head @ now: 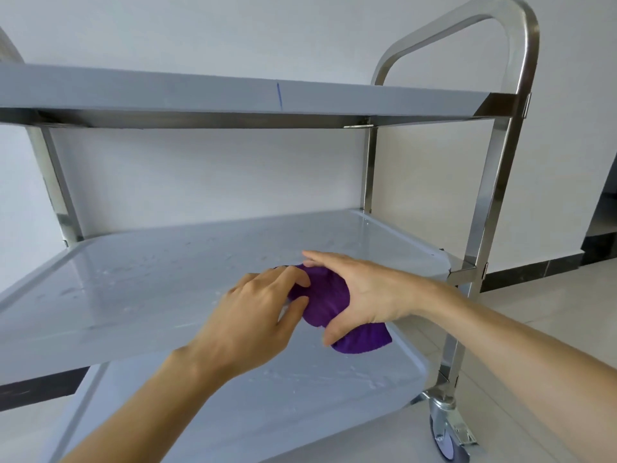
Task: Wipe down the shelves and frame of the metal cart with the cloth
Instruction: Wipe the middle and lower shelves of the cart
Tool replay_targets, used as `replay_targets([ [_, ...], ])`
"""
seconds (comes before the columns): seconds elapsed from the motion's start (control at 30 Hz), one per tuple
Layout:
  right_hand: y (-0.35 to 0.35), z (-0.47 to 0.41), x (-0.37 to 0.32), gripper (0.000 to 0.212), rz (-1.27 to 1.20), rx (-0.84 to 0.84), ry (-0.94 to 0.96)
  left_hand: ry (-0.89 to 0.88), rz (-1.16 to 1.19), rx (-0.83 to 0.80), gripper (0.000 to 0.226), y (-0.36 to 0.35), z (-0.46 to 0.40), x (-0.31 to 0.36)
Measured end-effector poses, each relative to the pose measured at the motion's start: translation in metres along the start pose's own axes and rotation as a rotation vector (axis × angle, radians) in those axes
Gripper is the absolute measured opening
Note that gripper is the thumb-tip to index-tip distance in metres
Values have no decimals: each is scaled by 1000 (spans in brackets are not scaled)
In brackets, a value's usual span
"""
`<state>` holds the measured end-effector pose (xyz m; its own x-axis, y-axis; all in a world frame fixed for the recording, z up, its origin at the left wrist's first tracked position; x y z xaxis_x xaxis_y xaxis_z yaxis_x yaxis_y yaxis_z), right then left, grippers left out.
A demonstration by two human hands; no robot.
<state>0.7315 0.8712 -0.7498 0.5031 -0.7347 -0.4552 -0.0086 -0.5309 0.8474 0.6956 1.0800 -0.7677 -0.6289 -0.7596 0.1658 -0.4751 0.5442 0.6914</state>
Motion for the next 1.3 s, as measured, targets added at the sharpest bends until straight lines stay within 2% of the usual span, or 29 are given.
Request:
replay_targets([
  [0.1, 14, 8, 13, 111, 56, -49, 24, -32, -46, 6, 29, 0, -4, 5],
  [0.27, 24, 4, 23, 118, 50, -123, 24, -23, -81, -1, 50, -6, -17, 28],
  [0.4, 38, 2, 39, 116, 65, -248, -59, -25, -339, -37, 76, -27, -29, 45],
  [0.5, 43, 7, 50, 122, 101, -282, -71, -27, -417, -77, 84, -43, -35, 55],
  [0.57, 41, 10, 53, 119, 151, -250, -44, -31, -419, -92, 82, -50, -36, 56],
  [0.7, 28, 12, 55, 109, 429, -100, 54, -58, -367, -83, 78, -45, -26, 40],
  [0.83, 27, 15, 58, 94, 490, -122, 43, -74, -361, -87, 83, -13, 1, 4],
  [0.93, 34, 12, 52, 98, 470, -188, -45, 1, -389, -132, 87, 32, 30, -37],
  [1.0, 29, 7, 41, 107, 498, -167, -68, 87, -401, -146, 87, 65, 51, -64],
  [1.13, -7, -9, -2, 114, 588, -45, 93, 221, -383, -126, 85, 95, 78, -94],
  [1.3, -65, -33, -56, 99, 585, 98, 247, 150, -335, -50, 76, 71, 69, -80],
])
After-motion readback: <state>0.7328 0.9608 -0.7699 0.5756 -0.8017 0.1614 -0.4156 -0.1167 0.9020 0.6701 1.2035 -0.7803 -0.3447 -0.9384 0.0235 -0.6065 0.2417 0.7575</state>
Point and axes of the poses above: each hand's wrist, its own z-axis away from the middle knuckle, its own y-axis out of the back of the hand, x = y × z, the point moved 1 cm from there along -z, towards the middle knuckle, and after that the axes turned 11 degrees about x, right-handed, at the moved point
